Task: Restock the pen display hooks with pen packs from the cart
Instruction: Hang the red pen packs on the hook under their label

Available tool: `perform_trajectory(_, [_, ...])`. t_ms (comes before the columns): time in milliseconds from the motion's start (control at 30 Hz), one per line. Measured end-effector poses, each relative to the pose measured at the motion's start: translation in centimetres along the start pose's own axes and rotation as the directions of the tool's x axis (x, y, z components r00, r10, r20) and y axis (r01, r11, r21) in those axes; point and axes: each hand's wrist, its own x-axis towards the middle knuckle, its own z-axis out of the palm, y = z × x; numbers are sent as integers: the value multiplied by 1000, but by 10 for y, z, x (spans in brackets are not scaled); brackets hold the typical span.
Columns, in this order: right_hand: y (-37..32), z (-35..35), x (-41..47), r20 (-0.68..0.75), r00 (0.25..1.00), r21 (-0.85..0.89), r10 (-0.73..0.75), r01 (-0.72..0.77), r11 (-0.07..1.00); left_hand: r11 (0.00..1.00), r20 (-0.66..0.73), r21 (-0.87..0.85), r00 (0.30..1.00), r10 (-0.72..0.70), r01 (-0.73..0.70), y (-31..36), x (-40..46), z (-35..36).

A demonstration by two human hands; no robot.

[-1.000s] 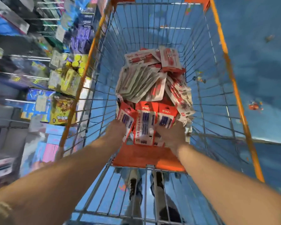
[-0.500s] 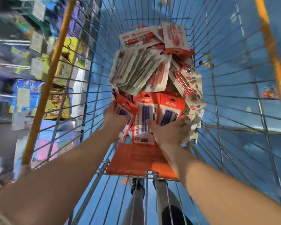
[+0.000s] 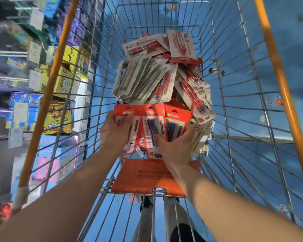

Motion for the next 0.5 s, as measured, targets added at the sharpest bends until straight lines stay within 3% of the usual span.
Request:
perform_trajectory(67, [-4,0,-1,81,996,79,-29,23,997,1000,-14,-11,1000,9,-9,5,6,-5])
perform_trajectory(100, [-6,1,0,118,991,33,-64,60,998,1000,-6,-13,1000,9,-9,9,9,-7])
perform_trajectory(233, [-17,12,3,279,956,8,-95,96,995,995,140,-82,989,-48,60,8,13,-5])
perform_trajectory(300, [-21,16,-1,297,952,63,-70,54,997,986,198,-127,977,-81,107,0,10,0])
perform_trajectory(500, [-31,10,-8,333,937,197,-109,44,979,978,184,-170,979,-85,117,-5,-6,-1])
